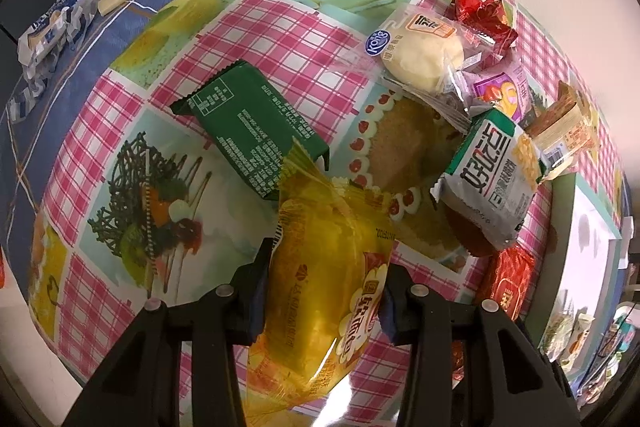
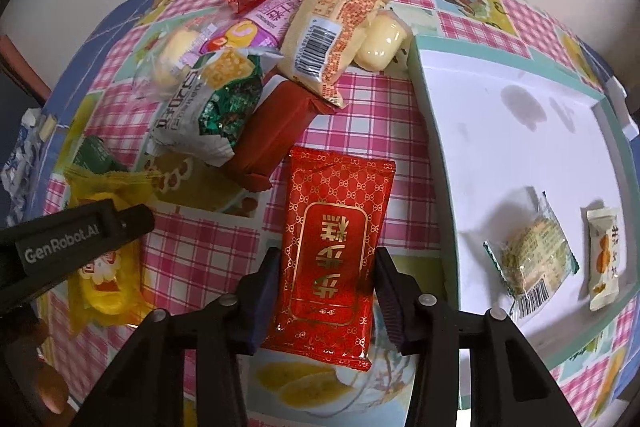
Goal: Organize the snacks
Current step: 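Close the right tool on the red gold-printed packet while the left tool holds the yellow bag, then carry the yellow bag and red packet over the white tray and open both tools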
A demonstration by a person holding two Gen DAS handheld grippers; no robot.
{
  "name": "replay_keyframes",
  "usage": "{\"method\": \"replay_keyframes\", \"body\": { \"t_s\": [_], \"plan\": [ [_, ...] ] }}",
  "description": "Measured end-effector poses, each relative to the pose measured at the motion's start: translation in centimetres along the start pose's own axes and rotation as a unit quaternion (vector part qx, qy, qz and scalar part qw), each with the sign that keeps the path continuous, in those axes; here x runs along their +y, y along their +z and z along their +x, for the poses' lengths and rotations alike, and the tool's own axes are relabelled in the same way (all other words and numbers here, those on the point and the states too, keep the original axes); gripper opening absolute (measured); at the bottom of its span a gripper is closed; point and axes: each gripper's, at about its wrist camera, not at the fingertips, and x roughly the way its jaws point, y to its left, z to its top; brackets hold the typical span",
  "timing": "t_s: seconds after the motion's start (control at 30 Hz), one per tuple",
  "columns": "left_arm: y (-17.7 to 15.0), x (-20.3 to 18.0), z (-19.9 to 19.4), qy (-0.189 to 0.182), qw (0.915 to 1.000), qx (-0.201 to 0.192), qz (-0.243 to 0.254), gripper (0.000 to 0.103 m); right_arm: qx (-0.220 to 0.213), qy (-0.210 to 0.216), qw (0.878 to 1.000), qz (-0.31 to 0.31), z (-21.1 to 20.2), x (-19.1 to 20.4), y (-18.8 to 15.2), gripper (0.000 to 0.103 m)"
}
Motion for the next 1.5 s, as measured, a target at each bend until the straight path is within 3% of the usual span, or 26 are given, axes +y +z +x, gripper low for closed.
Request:
{"method": "replay_keyframes", "body": {
  "t_s": [0.4, 0.6, 0.83, 1.07, 1.23, 1.5],
  "plan": [
    [0.1, 0.1, -3.5, -0.012, 0.9991, -0.039, 0.009, 0.046, -0.029, 0.040, 0.998, 0.035, -4.2, -2.4, 0.3, 0.048],
    [-0.5, -1.5, -5.8, -0.039, 0.9972, -0.059, 0.026, 0.046, -0.056, 0.055, 0.994, 0.070, -6.6, -5.4, 0.9, 0.048],
    [-2.0, -8.8, -6.9, -0.071, 0.9879, -0.067, 0.121, 0.046, -0.067, -0.003, 0.984, 0.168, -6.5, -14.0, 3.0, 0.048],
    [-3.6, -18.5, -6.1, -0.088, 0.9685, -0.058, 0.226, 0.046, -0.066, -0.036, 0.972, 0.221, -5.5, -20.7, 4.3, 0.048],
    [-4.1, -23.5, -3.5, -0.086, 0.9597, -0.040, 0.265, 0.046, -0.061, -0.048, 0.966, 0.246, -3.9, -24.5, 4.9, 0.048],
    [-6.0, -28.1, 1.4, -0.082, 0.9544, -0.022, 0.286, 0.046, -0.059, -0.054, 0.962, 0.262, -2.1, -27.8, 5.4, 0.049]
  ]
}}
